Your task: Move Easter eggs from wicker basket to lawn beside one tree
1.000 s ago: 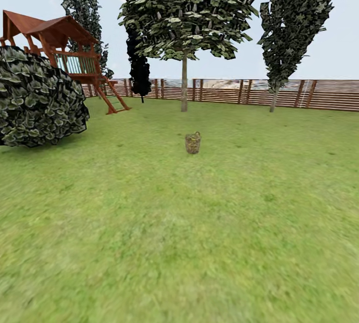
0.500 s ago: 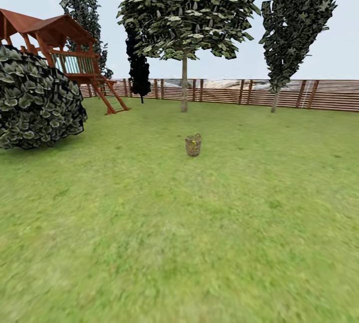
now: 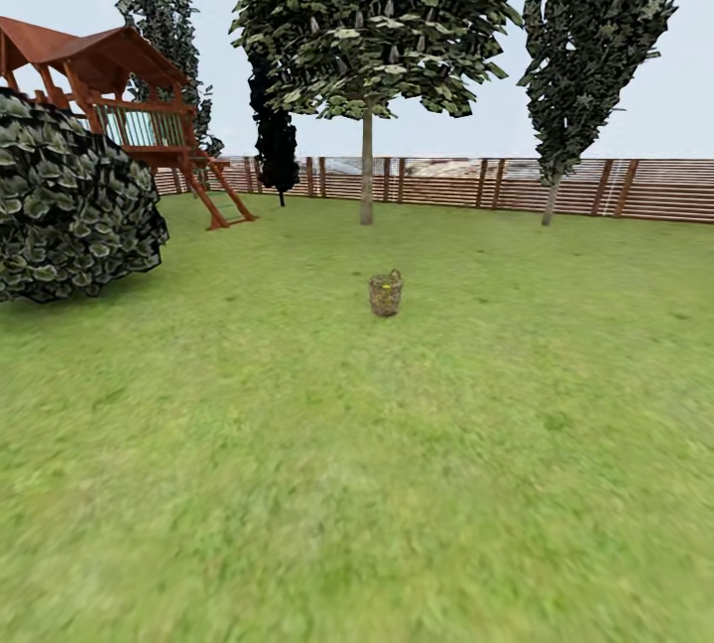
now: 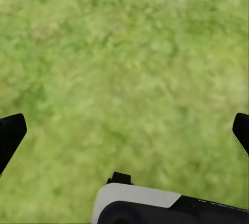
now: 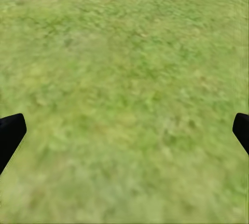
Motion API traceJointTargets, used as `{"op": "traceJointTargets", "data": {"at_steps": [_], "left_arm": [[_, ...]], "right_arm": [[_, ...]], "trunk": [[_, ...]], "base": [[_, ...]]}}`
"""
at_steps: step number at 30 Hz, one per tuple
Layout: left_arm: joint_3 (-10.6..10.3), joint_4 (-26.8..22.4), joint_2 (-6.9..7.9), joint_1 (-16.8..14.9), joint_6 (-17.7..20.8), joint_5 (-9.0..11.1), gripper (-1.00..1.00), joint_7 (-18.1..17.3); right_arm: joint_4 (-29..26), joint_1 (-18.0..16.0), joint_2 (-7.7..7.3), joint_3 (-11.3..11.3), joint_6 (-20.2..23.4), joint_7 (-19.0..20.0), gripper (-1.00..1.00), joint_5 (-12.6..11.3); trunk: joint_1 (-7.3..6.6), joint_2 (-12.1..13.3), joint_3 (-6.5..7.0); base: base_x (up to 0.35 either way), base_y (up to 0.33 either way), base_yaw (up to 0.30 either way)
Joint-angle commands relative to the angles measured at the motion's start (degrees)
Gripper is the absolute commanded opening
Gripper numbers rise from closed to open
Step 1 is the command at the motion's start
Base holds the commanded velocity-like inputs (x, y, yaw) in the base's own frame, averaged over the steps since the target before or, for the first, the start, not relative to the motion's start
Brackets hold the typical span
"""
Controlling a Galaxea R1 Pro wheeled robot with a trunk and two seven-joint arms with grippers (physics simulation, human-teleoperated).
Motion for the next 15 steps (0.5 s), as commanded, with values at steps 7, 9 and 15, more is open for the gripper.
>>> {"op": "traceJointTargets", "data": {"at_steps": [7,9,15], "left_arm": [[0.15,0.04,-0.03,-0.01,-0.17,-0.06,1.00,0.03],[0.15,0.04,-0.03,-0.02,-0.17,-0.06,1.00,0.03],[0.15,0.04,-0.03,-0.02,-0.17,-0.06,1.00,0.03]], "right_arm": [[0.05,-0.03,0.01,-0.43,-0.11,0.10,1.00,0.24],[0.06,-0.03,0.01,-0.43,-0.11,0.10,1.00,0.23],[0.08,-0.03,0.01,-0.43,-0.11,0.10,1.00,0.27]], "trunk": [[0.06,-0.06,-0.06],[0.06,-0.06,-0.06],[0.06,-0.06,-0.06]], "base": [[0.333,0.000,0.000],[0.333,0.000,0.000],[0.333,0.000,0.000]]}}
